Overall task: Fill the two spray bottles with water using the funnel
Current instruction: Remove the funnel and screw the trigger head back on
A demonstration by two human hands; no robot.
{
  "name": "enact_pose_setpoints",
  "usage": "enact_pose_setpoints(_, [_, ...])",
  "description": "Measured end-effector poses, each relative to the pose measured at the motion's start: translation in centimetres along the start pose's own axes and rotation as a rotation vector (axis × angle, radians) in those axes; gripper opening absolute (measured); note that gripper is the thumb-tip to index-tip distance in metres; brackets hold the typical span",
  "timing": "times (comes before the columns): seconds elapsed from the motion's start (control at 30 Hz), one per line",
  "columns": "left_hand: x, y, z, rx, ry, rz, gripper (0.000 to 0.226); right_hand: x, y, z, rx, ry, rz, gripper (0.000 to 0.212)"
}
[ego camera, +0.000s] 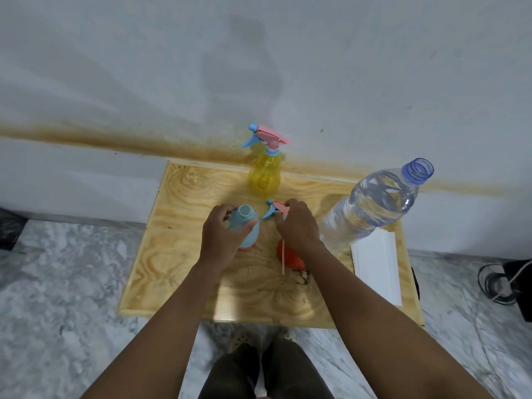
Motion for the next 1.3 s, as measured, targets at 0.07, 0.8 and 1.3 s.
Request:
enact_pose_setpoints(0.07, [0.0, 0.1, -0.1, -0.008, -0.004, 0.001, 0.044, 1.0, 1.2, 0.9, 0.134, -0.059, -0.066, 0.04])
enact_pose_setpoints(0.8, [-0.1, -0.2, 0.1, 0.022, -0.057, 0.017, 0.047, -9.1, -5.6, -7.7, -0.376, 0.991, 0.34, 0.022])
enact_pose_setpoints(1.3, [0.1, -0.3, 0.2, 0.044, -0.017, 0.032, 0.047, -5.1, -5.3, -9.9, -0.463, 0.824, 0.225, 0.025])
Point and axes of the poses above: each hand's wrist, its own y-axis towards the middle knuckle, its own x-axis out of the palm, z = x × y, the point moved 6 cm from there along y, towards the middle knuckle, and after that the axes turned 7 degrees about y, right-handed, at the moved point
